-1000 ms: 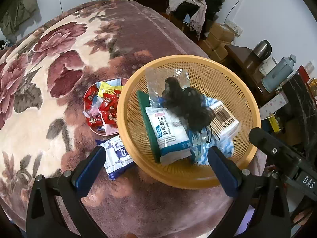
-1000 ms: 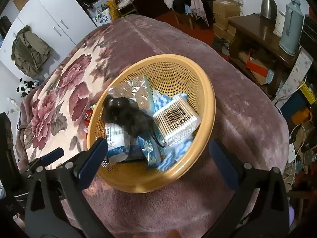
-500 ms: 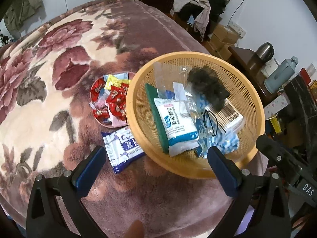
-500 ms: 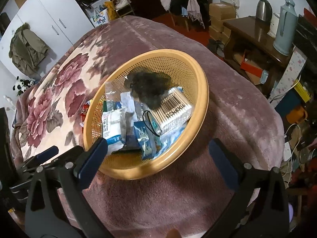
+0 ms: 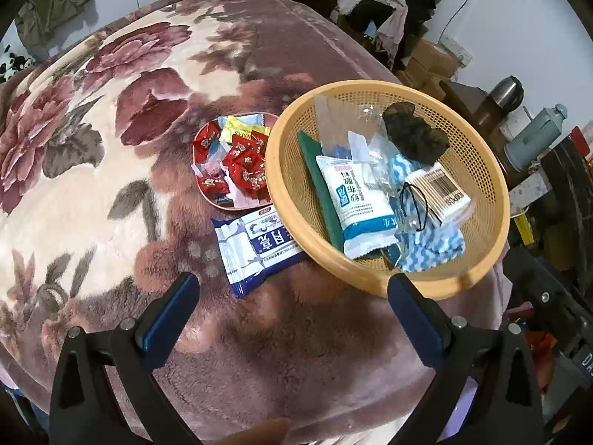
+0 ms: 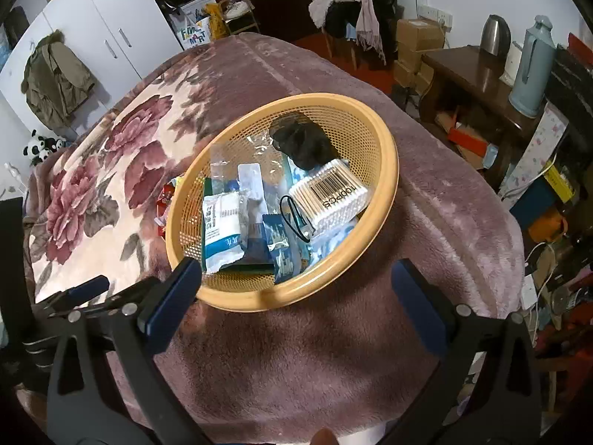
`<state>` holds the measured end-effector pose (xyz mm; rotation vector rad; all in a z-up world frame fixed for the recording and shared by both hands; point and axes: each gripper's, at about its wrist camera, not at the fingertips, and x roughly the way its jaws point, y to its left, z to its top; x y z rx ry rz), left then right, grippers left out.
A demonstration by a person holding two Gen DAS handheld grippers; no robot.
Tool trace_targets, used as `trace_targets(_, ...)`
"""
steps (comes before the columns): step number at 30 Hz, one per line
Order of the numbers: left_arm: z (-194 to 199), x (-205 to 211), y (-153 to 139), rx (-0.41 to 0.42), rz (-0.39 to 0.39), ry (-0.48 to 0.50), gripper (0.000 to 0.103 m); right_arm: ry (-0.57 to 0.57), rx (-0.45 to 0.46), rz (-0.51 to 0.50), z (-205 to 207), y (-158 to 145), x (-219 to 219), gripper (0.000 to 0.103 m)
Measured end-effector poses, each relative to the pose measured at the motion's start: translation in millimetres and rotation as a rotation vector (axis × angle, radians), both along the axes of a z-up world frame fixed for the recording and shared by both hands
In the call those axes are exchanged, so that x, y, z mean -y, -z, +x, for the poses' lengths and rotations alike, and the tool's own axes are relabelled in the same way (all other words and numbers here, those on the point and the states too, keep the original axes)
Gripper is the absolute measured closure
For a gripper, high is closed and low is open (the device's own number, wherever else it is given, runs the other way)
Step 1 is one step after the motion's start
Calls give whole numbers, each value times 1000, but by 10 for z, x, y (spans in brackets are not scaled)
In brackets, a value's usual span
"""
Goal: Organize soft objects
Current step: 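Withdraw both tools from the basket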
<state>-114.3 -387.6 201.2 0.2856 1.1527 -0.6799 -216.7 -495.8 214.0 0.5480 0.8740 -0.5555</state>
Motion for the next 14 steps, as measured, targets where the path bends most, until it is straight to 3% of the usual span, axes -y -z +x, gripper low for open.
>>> trace_targets(14,89,-458,9,2,-46,-13,1,-73,-8,-53,223,-64,-505,0)
